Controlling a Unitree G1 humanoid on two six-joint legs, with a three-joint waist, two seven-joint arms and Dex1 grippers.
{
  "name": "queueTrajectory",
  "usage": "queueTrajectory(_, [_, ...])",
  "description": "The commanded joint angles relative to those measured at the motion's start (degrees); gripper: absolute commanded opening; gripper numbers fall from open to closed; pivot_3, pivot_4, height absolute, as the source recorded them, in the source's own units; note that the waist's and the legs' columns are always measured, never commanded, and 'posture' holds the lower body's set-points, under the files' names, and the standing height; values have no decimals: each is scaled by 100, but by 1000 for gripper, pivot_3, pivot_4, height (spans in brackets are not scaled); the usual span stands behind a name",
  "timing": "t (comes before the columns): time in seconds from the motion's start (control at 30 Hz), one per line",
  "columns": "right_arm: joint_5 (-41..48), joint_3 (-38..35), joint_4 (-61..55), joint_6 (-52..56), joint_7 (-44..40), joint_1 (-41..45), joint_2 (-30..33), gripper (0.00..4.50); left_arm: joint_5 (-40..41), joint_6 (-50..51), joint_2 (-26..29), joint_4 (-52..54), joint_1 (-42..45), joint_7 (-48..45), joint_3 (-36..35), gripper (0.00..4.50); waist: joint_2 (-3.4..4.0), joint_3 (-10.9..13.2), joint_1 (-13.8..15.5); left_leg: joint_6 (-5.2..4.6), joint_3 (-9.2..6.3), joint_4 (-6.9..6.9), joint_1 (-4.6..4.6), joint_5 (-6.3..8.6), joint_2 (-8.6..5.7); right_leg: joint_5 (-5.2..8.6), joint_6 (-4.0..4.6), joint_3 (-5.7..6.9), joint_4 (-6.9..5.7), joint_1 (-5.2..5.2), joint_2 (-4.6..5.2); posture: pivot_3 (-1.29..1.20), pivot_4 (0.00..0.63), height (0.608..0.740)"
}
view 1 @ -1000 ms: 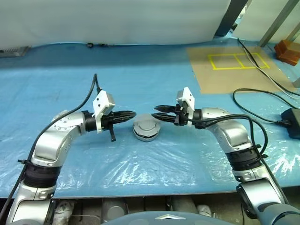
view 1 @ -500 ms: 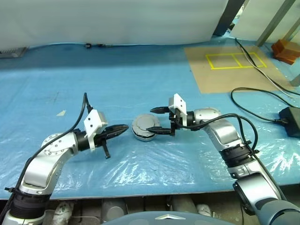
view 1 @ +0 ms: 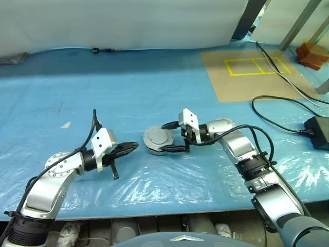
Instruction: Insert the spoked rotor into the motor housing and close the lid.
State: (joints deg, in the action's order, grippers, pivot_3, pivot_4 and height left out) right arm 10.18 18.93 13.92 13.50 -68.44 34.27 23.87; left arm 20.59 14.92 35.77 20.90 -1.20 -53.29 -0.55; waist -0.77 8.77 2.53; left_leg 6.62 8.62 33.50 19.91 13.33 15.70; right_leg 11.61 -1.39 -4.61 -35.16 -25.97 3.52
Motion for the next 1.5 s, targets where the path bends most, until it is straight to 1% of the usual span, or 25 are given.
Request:
queueTrajectory(0.03, [-230,119,213,-209,23,59,-39,4458,-32,-212,30,33,-39,-41,15,0,0,0,-5,1,0,7,-1,1,0,6,10,-1,-8,0,0,0,150,740])
queueTrajectory(0.2, [-268,81,363,-230,22,120,-101,4458,-69,-277,-4,2,-72,8,63,0,-1,0,-12,8,0,46,-3,6,2,9,15,-8,-40,0,0,0,150,740])
queueTrajectory(0.23, [-303,102,424,-286,23,120,-116,4289,-76,-279,-14,0,-72,31,67,0,-1,0,-12,8,0,53,-2,6,3,9,15,-9,-44,0,0,0,150,740])
queueTrajectory(0.27, [-331,118,469,-334,21,118,-123,4088,-79,-275,-22,3,-70,51,72,0,-1,0,-13,8,0,58,-3,7,4,9,15,-10,-46,0,1,0,150,740])
queueTrajectory(0.33, [-376,144,530,-406,29,125,-147,3546,-92,-276,-33,6,-63,83,78,0,-1,-1,-13,7,0,66,-2,7,4,10,16,-11,-47,0,1,0,150,740])
queueTrajectory(0.53, [-445,158,640,-395,82,208,-264,1552,-102,-266,-32,16,-81,146,82,0,-3,-2,-45,6,0,69,-4,6,5,10,16,-15,-50,0,0,0,150,740])
queueTrajectory(0.77, [-437,123,696,-312,19,256,-266,1552,-138,-270,-32,69,-148,182,68,0,-3,-3,-48,6,0,68,-4,6,5,10,17,-15,-49,0,-2,0,150,740])
queueTrajectory(0.9, [-4,-230,601,236,-70,391,-310,1552,-83,-210,-25,143,-134,224,0,0,-3,-3,-42,6,0,69,-4,6,6,10,17,-15,-50,0,-2,0,150,740])
queueTrajectory(1.13, [366,-525,137,753,-312,451,-51,1552,-43,-171,-22,249,-242,293,1,0,-3,-2,-17,5,0,68,-2,6,5,10,17,-12,-44,-9,-1,0,150,740])
queueTrajectory(1.2, [342,-562,108,715,-261,420,-30,1552,-60,-176,-9,262,-265,289,25,0,-3,-2,-17,5,0,65,-1,6,6,10,17,-10,-45,-11,-1,0,150,740])
queueTrajectory(1.3, [182,-634,312,535,43,385,-114,1552,-47,-151,8,261,-230,274,37,0,-3,-2,-21,5,0,63,3,6,6,10,17,-10,-45,-13,-1,0,150,740])
queueTrajectory(1.4, [109,-666,518,394,257,354,-169,2135,-28,-129,21,243,-187,262,17,0,-3,-2,-18,6,0,64,3,6,6,10,17,-10,-46,-13,-1,0,150,740])
queueTrajectory(1.5, [318,-769,454,651,227,343,-171,3086,-31,-129,49,237,-199,235,17,0,-2,-2,-18,6,0,65,3,6,6,10,17,-11,-46,-14,0,0,150,740])
